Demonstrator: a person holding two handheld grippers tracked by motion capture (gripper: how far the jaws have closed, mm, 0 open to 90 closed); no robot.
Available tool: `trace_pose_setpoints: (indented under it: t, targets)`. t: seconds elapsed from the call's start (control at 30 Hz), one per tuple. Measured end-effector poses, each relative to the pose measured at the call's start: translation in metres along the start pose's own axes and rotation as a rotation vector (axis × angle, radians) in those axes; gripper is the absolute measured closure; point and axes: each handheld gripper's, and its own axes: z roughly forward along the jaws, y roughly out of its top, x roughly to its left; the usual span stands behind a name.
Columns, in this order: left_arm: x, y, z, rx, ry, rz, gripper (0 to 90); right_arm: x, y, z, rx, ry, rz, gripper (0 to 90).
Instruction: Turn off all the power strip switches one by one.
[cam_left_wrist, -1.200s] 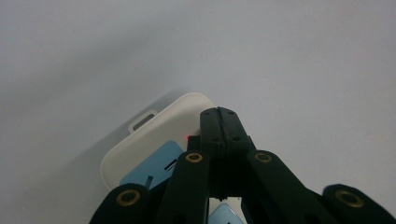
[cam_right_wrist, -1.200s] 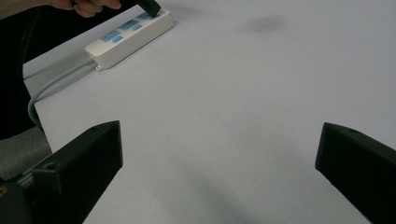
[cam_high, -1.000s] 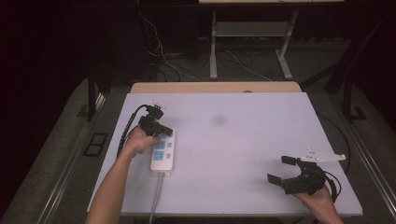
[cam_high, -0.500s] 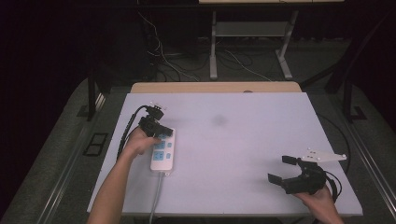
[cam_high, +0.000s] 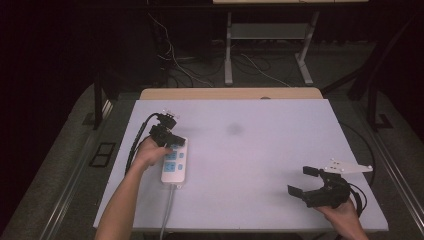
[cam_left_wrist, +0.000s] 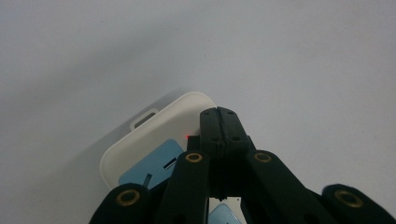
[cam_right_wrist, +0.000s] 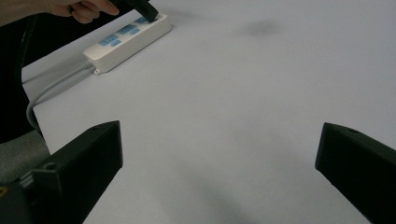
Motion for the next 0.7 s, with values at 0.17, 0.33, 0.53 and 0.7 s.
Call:
trace_pose_setpoints:
  t: [0.17, 0.33, 0.53, 0.7]
  targets:
    - [0.003, -0.001, -0.007, -0.008, 0.011, -0.012, 89.0, -0.001, 0.0, 0.0, -0.001, 0.0, 0.0, 0.5]
    - [0.005, -0.003, -0.018, -0.051, 0.021, -0.02, 89.0, -0.002, 0.0, 0.0, -0.005, -0.003, 0.005, 0.5]
    - [0.005, -0.01, -0.036, -0.159, 0.012, -0.03, 85.2, -0.002, 0.0, 0.0, -0.006, -0.001, 0.004, 0.5]
    - [-0.004, -0.02, -0.05, -0.236, -0.011, -0.007, 78.5, -0.001, 0.0, 0.0, -0.006, 0.002, 0.007, 0.5]
